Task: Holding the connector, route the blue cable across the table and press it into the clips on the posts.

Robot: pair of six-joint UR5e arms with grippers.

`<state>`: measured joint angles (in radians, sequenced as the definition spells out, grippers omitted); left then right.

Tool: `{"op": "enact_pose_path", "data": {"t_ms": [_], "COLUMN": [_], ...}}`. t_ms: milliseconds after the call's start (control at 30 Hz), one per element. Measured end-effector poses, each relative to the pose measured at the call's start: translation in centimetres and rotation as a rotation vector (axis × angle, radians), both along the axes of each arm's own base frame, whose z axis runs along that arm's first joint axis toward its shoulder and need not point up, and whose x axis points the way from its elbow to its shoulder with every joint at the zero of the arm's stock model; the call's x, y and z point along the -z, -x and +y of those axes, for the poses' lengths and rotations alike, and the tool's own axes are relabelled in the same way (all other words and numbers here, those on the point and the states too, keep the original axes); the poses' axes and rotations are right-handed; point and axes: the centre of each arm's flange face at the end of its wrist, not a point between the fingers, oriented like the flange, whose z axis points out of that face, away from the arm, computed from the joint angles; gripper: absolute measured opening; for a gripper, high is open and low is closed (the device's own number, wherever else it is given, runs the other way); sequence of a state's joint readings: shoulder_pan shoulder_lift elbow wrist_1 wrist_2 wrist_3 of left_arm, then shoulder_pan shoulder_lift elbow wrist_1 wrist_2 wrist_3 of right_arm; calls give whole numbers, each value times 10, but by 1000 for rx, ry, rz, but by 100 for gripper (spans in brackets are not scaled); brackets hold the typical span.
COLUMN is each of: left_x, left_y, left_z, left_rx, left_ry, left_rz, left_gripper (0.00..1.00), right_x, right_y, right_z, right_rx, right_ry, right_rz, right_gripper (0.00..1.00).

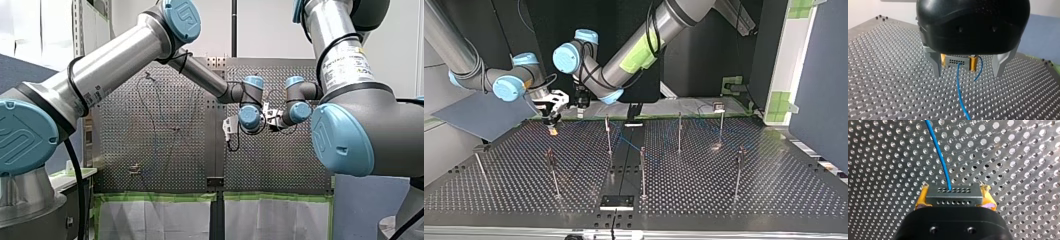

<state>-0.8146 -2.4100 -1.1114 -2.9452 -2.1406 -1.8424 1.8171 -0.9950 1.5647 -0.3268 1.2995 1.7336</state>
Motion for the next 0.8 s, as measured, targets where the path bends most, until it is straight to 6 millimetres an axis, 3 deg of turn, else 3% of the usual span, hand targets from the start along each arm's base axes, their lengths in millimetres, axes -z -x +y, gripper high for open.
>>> {"op": "enact_pose_path", "data": {"t_ms": [433, 800], "left_x": [26, 12], "left_y": [-3, -17], "left_z": [25, 14], "left_rx": [-70, -54], "left_ry": [-19, 36], "left_rz": [16, -46], "left_gripper": [100, 100], "right_x": [0, 0], "right_y": [1, 1], "right_z": [0, 0], "right_rx": [1, 1], "right_ry": [0, 2], "right_rz": [0, 3], "right_gripper": [0, 0]}}
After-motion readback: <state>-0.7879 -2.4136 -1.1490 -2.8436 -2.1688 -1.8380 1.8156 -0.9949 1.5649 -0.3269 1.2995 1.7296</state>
